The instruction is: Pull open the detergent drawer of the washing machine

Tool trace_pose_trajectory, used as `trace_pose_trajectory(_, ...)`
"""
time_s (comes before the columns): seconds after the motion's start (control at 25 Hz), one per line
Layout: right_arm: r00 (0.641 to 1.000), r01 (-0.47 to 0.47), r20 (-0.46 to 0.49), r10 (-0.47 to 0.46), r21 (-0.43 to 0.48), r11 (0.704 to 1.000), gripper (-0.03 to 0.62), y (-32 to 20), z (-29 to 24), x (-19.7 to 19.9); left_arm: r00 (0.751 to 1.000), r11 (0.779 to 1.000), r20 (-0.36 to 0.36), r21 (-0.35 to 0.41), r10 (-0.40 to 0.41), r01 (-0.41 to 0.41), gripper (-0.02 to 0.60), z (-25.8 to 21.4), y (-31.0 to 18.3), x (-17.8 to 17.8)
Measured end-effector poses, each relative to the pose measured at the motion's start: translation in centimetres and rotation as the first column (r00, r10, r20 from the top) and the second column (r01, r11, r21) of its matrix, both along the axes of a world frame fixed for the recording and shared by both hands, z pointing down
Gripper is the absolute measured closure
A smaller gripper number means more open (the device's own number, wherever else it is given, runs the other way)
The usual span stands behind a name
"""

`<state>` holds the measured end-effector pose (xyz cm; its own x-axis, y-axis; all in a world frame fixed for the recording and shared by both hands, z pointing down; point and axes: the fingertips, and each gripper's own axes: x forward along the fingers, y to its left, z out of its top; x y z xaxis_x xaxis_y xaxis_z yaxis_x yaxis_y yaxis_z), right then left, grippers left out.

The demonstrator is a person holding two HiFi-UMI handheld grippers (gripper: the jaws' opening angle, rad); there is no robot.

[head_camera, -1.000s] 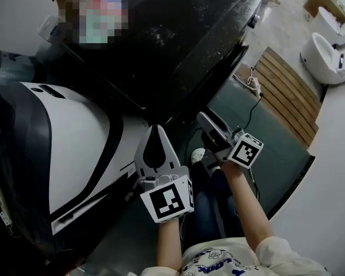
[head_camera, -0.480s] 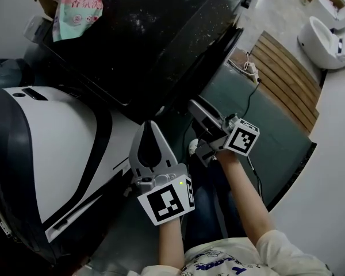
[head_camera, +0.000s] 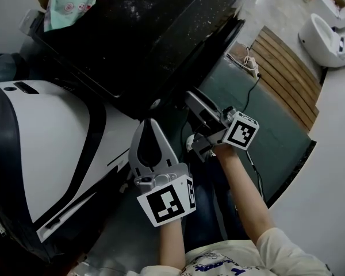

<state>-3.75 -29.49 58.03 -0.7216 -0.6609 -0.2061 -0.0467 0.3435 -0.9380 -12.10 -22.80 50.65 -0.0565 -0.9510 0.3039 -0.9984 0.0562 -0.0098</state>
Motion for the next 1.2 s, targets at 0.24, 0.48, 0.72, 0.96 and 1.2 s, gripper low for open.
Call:
trace_pose_trajectory(0.24, 1.000, -0.010, 0.022, 0.010, -0.006, 1.000, 0.376, -0.6, -0.2, -0.3, 1.000, 1.000, -0.012, -0.008, -0.020, 0.020, 0.568, 0.6, 0.5, -0.1)
trace_pose_trajectory(0.48, 0.999, -0.008, 0.049, 0.009, -0.022, 1.000, 0.376, -1.2, -0.2, -0.6, 0.999, 1.000, -0.015, -0.005, -0.029, 0.029, 0.568, 0.5, 0.6, -0.2)
trace_pose_trajectory(0.72, 0.998, 0.025, 0.060, -0.024, -0.021, 0.999, 0.373, -1.2, -0.3, -1.7, 0.999, 0.999, -0.014, -0.007, -0.039, 0.038, 0.568, 0.4, 0.6, -0.5)
trace_pose_trajectory(0.96, 0.988, 0.040, 0.151, -0.036, -0.025, 0.999, 0.385, -1.5, -0.5, -1.6, 0.999, 0.999, -0.008, -0.018, -0.040, 0.040, 0.568, 0.5, 0.7, -0.6)
trace_pose_trajectory(1.2, 0.978, 0.042, 0.205, -0.042, 0.002, 0.999, 0.422, -1.5, -1.0, -1.7, 0.999, 0.999, -0.005, -0.023, -0.050, 0.050, 0.568, 0.5, 0.8, -1.0)
